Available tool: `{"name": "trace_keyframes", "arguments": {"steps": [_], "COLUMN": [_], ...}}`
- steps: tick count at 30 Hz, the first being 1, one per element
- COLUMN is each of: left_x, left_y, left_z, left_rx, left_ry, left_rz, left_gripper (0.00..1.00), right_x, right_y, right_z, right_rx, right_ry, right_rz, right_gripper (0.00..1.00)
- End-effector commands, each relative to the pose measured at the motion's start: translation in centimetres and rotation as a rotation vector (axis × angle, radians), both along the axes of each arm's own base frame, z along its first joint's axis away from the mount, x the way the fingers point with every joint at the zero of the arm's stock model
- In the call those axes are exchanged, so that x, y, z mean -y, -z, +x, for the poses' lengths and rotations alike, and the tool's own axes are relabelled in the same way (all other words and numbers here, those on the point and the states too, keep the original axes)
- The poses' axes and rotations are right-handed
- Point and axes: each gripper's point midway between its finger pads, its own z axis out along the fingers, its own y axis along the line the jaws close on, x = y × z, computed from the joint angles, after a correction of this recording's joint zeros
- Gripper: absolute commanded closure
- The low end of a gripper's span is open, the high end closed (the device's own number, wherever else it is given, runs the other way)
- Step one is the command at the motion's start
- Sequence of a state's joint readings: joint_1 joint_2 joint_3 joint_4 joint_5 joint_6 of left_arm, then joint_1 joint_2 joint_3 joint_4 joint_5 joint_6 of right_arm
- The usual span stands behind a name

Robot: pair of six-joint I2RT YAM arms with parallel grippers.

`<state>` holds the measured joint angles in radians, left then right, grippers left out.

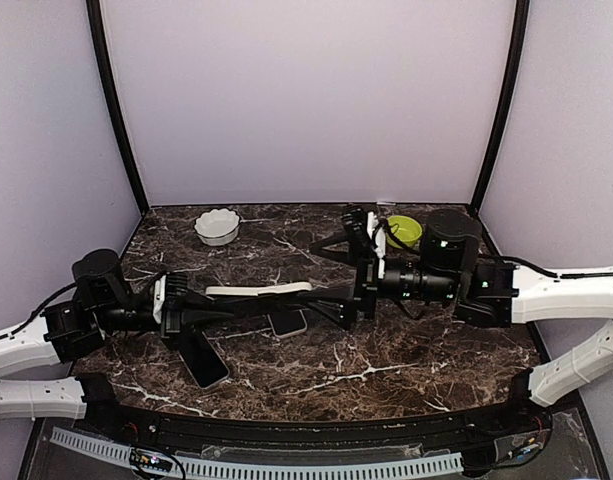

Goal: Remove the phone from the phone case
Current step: Pass from the right arm to the left, then remove the phone case from the phone.

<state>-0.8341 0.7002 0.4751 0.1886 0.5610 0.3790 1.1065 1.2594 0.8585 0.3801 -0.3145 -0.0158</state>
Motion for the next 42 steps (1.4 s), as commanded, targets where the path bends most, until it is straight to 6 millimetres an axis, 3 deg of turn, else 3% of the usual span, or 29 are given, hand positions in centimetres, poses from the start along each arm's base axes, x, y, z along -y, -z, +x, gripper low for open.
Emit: {"name": "trace_keyframes", "arguments": {"steps": [1,9,17,23,36,42], "left_x": [-0.1,1.1,3.0,4.5,4.3,4.2], "left_y": [-0.1,2.6,3.5,4.1,3.9,3.9], "left_z": [0.3,1.1,2.4,3.1,3.7,3.7], "left_rx": [0.167,0.274,0.382,0.343,0.287,0.284], "left_ry": [-0.005,0.061,0.137,0.207,0.206,0.199], "left_rz": [0.027,0.181,0.258,0.267,0.211,0.214], "left_gripper": [1.0,1.0,1.0,1.0,1.0,1.0], "right_x": [2.4,3.7,1.5,-0.9,-4.8,-6.0], "right_y": [-1.1,0.3,-0.3,0.5,2.3,3.3], "right_z": [1.1,1.2,1.7,1.4,0.7,1.6], "right_rx": [-0.068,-0.155,-0.16,-0.184,-0.244,-0.252], "right_ry": [0.138,0.188,0.159,0.097,0.114,0.16], "right_rz": [-0.015,-0.137,-0.218,-0.28,-0.362,-0.382], "right_gripper": [0.01,0.01,0.02,0.01,0.03,0.05]}}
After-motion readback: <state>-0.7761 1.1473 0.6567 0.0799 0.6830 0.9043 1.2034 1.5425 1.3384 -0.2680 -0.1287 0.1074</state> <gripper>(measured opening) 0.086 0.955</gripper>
